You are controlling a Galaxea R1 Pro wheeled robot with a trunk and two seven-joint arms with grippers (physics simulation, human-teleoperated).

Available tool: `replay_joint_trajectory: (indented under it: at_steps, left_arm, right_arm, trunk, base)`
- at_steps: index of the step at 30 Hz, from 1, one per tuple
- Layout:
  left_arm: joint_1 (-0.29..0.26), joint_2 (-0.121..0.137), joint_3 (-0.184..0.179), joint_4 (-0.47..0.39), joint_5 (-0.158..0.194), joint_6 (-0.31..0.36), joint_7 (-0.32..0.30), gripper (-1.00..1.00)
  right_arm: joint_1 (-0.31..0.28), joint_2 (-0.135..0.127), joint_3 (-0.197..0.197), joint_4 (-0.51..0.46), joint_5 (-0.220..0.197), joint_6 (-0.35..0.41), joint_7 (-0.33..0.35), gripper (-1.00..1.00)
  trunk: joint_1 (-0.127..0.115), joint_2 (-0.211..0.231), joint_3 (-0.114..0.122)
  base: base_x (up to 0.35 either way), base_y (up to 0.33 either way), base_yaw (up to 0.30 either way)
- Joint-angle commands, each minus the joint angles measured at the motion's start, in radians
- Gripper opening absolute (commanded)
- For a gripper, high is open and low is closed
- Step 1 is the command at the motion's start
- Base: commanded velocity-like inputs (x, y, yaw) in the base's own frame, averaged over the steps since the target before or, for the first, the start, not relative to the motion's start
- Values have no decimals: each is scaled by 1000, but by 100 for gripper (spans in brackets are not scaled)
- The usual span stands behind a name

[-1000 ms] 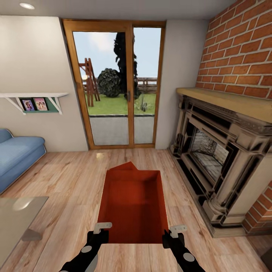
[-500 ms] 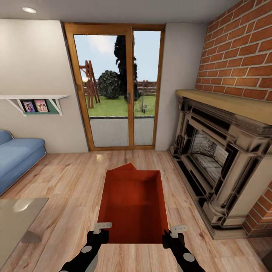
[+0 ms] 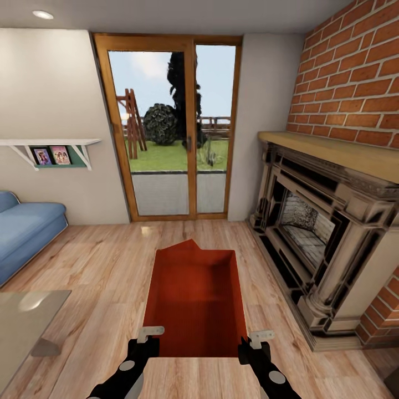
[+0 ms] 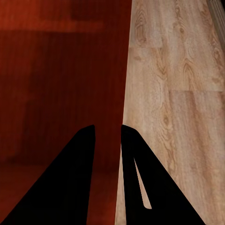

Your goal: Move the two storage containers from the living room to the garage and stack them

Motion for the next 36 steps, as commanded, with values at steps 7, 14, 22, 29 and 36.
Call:
replay_joint_trajectory:
  at_steps: [7,14,22,29,36]
  left_arm:
    - [-1,1,5,4,1,-4,44,-100]
    - [-1,1,6,4,1,-4,44,-100]
    - [-1,1,7,4,1,-4,44,-100]
    - [-1,1,7,4,1,-4,44,-100]
    - [-1,1,6,4,1,-4,44,-100]
  right_arm:
    - [-2,-1,12,-6,-7,-40,15,-100]
    - [-2,-1,12,-6,-7,-40,15,-100]
    - [-2,-1,12,-6,-7,-40,15,-100]
    - [-2,-1,12,-6,-7,-40,15,-100]
    - [-2,-1,12,-6,-7,-40,14,-100]
  trunk:
    - [1,-2,1]
    - [1,-2,11]
    - [1,-2,23]
    - [1,-2,33]
    - [1,-2,34]
  base:
    - [0,0,-24]
    - [0,0,-74]
    - [0,0,-76]
    - [0,0,-27]
    - [0,0,77]
